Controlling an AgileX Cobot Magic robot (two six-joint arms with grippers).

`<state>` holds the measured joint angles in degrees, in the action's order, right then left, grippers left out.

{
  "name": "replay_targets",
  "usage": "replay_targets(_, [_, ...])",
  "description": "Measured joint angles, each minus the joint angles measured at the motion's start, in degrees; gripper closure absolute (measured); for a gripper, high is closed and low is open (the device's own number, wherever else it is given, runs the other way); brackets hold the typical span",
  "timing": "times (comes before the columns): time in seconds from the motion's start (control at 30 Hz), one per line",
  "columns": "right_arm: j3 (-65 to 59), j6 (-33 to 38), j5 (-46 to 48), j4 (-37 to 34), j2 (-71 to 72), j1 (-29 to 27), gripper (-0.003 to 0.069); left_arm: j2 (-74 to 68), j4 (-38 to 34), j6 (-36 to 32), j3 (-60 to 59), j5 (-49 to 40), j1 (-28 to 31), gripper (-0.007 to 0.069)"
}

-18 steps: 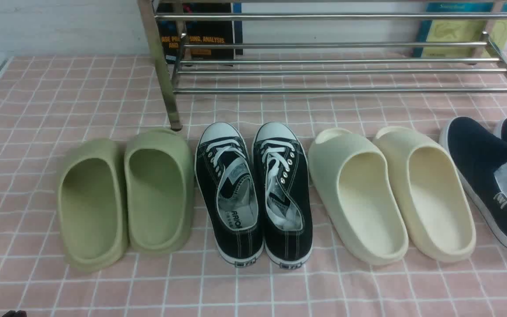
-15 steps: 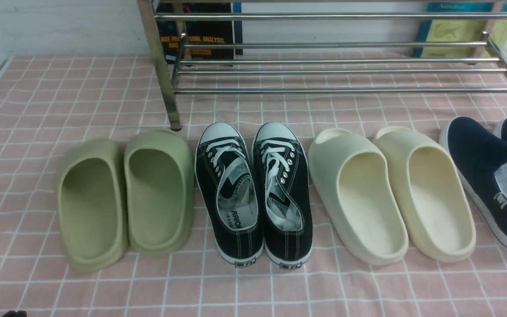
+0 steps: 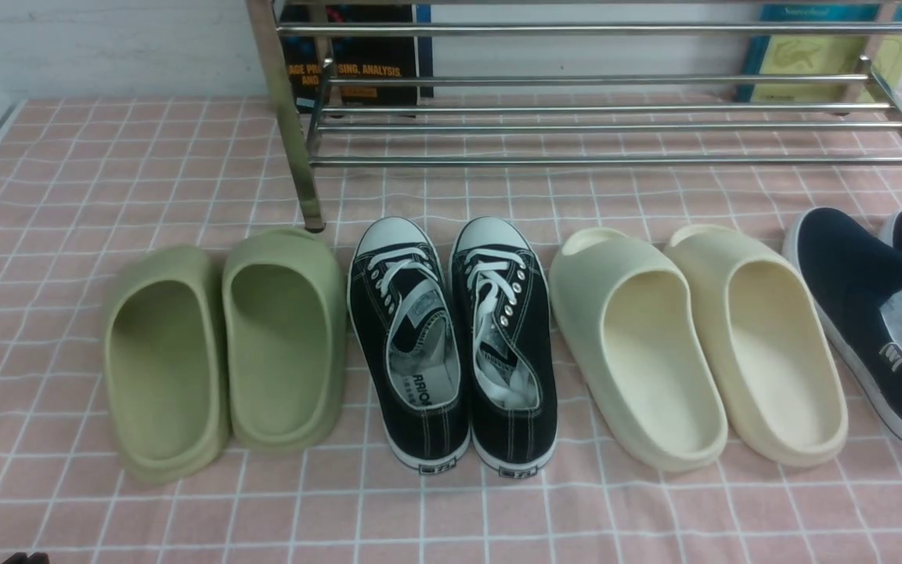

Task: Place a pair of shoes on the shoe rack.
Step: Use the right arm to grab the shoe closest to it

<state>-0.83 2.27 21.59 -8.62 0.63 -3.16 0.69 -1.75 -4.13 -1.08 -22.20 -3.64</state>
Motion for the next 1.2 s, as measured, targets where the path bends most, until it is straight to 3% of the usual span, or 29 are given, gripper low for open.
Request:
replay_targets(0.67, [0.0, 0.0, 0.0, 0.2, 0.0, 0.0, 0.0482, 0.0, 0.0, 0.0, 0.0, -0.1, 0.0, 0.0532])
replay_targets(0.87, [-0.5, 0.0, -4.3, 0.3, 0.0, 0.0, 0.0473, 0.0, 0.0, 0.0, 0.0, -0.1, 0.0, 0.0532])
replay_targets(1.0, [-0.6, 0.0, -15.8, 0.2, 0.0, 0.0, 0.0471, 0.0, 0.0, 0.0, 0.0, -0.1, 0.0, 0.053])
replay_targets(1.2, [-0.6, -2.9, -42.6, 0.2, 0.0, 0.0, 0.0461, 0.0, 0.0, 0.1, 0.0, -0.1, 0.0, 0.0519])
